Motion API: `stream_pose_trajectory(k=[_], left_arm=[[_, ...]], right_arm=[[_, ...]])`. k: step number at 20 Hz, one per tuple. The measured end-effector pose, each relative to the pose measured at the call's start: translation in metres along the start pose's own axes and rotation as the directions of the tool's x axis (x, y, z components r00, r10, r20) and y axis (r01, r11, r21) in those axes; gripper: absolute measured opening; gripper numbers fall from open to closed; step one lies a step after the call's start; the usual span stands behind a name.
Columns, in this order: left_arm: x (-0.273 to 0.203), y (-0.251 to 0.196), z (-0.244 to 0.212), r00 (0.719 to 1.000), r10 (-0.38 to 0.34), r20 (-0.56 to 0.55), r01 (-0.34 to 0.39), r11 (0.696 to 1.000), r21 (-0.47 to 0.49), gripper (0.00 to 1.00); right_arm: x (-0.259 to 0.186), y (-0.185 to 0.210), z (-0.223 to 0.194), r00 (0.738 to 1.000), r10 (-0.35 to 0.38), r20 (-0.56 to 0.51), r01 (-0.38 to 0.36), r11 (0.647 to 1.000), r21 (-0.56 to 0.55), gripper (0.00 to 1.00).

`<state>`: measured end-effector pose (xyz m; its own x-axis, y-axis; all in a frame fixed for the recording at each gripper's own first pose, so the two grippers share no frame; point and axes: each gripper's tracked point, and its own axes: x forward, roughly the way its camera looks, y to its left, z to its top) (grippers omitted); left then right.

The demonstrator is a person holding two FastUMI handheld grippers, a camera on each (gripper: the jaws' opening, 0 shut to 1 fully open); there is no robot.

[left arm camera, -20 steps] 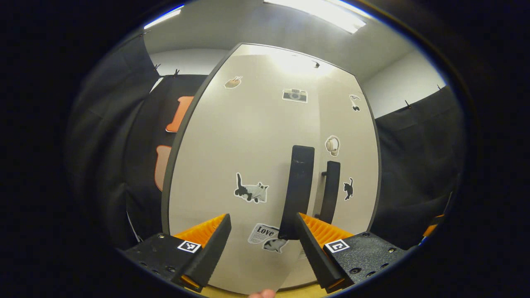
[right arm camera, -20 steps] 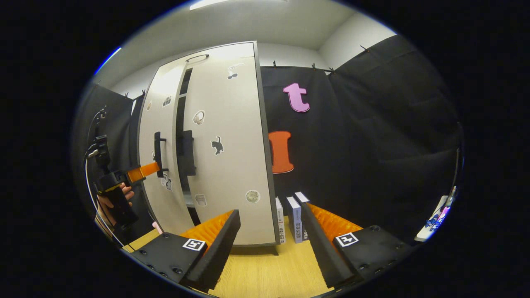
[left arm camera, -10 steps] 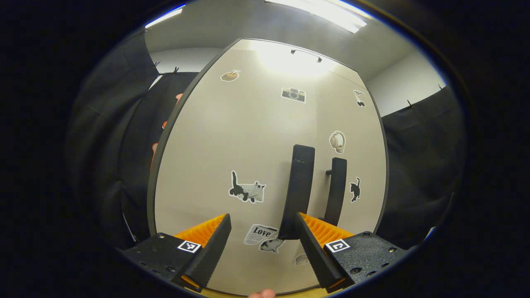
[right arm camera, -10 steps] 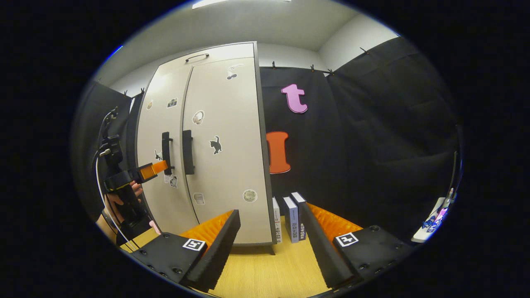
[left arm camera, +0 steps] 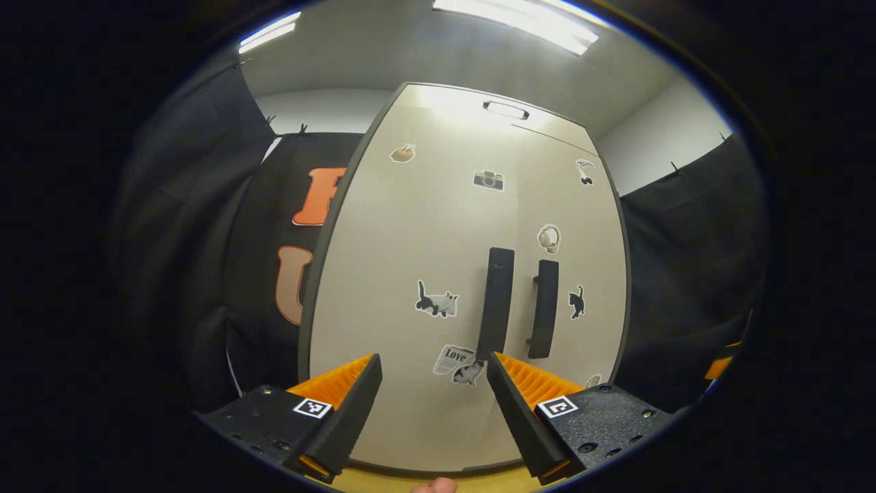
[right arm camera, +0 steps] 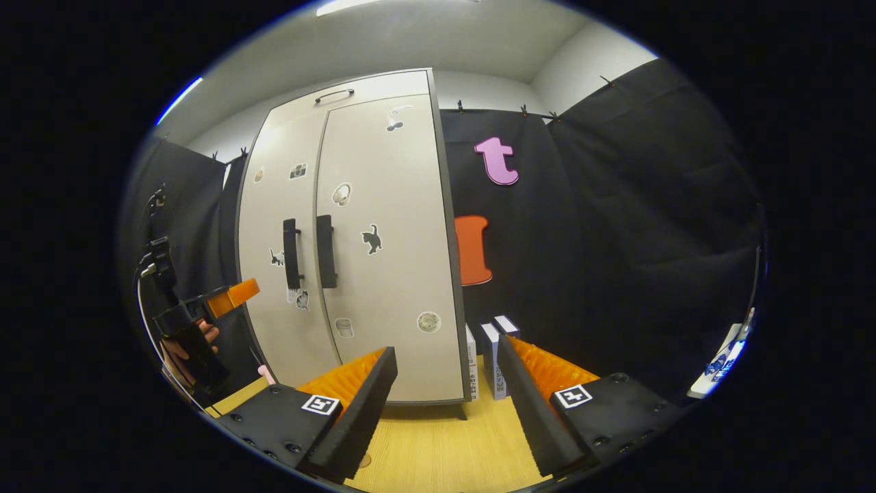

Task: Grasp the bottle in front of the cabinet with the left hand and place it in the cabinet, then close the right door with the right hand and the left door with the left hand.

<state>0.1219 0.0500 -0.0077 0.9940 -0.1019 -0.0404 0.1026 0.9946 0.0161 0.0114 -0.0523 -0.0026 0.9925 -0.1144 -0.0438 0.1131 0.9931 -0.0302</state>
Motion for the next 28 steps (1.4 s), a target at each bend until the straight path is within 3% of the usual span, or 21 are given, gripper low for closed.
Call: stream_pose_trajectory(k=[9,13,19,28], left_arm=[[-0.088,0.020,-0.016,0.995,0.075,-0.060,-0.077,0.996,-0.033,0.94],[-0.111,0.018,-0.025,0.995,0.069,-0.075,-0.072,0.996,-0.047,0.95],[-0.122,0.014,-0.023,0.995,0.076,-0.070,-0.079,0.995,-0.053,0.95],[-0.131,0.015,-0.013,0.995,0.088,-0.051,-0.089,0.996,-0.028,0.95]], right_arm=[[-0.003,0.023,-0.005,0.998,0.063,0.020,-0.063,0.998,-0.012,0.98],[-0.006,0.031,-0.011,0.997,0.070,0.036,-0.069,0.997,-0.025,0.98],[-0.016,0.046,-0.024,0.995,0.104,0.007,-0.104,0.994,-0.027,0.98],[-0.024,0.044,-0.019,0.994,0.101,0.032,-0.101,0.995,-0.019,0.98]])
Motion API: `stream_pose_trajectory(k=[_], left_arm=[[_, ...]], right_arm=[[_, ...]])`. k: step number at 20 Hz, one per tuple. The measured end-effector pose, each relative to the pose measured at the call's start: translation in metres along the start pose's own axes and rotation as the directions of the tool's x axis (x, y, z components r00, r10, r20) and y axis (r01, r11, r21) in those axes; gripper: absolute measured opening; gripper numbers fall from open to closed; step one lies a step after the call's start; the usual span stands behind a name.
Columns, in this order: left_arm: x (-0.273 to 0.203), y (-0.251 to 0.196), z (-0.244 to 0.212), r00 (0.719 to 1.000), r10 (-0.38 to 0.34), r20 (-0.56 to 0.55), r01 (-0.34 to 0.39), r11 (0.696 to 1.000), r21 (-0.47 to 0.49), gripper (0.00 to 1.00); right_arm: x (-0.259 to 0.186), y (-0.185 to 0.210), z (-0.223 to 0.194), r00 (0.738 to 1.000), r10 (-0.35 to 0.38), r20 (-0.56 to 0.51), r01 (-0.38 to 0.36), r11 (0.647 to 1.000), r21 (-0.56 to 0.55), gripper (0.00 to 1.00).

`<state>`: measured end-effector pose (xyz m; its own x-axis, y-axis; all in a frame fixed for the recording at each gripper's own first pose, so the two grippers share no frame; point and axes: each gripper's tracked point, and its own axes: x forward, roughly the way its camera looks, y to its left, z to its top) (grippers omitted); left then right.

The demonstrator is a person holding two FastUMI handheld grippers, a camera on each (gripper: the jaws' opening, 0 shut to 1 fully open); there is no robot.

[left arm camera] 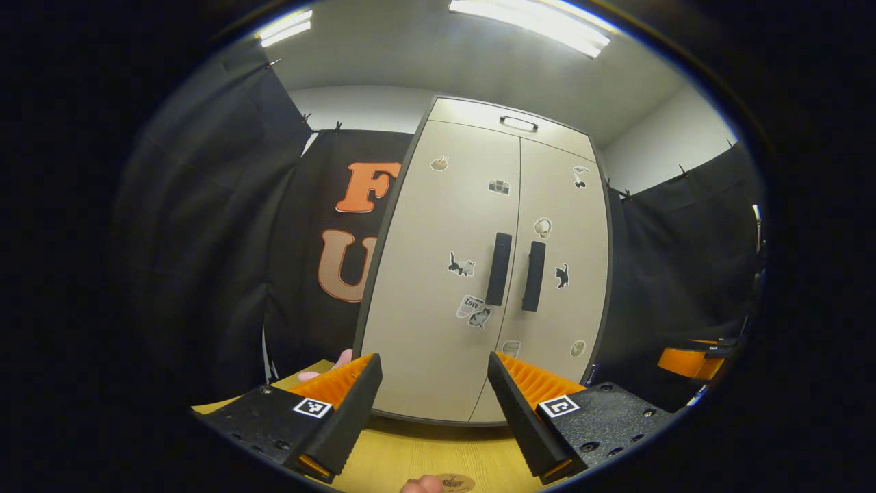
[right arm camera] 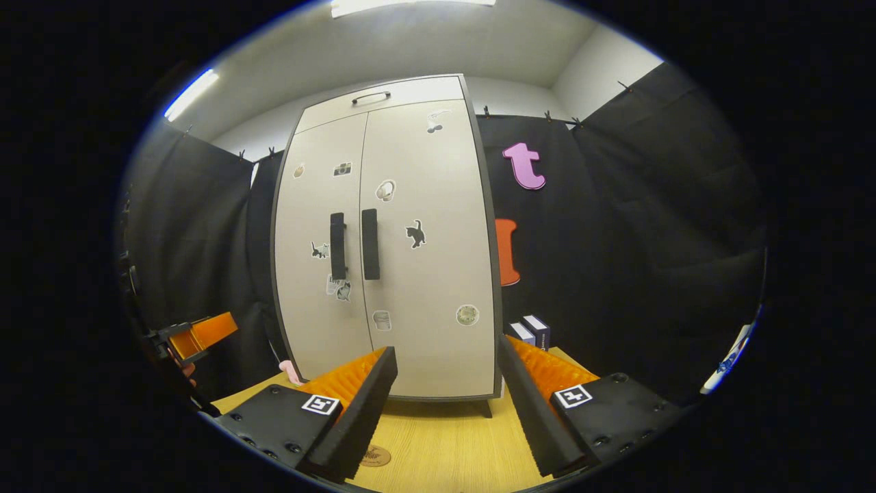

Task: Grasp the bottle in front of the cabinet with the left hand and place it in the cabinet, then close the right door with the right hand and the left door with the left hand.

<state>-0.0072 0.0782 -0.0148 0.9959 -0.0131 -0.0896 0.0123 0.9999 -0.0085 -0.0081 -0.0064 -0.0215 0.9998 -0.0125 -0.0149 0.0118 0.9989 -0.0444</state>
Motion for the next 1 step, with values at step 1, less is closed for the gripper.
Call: stream_pose_trajectory(k=[1], left_arm=[[-0.0005,-0.0008,0.0004,1.000,0.001,-0.001,-0.001,1.000,-0.004,0.95]], right_arm=[[0.0007,0.0005,-0.0006,1.000,0.000,-0.001,0.000,1.000,0.003,0.98]])
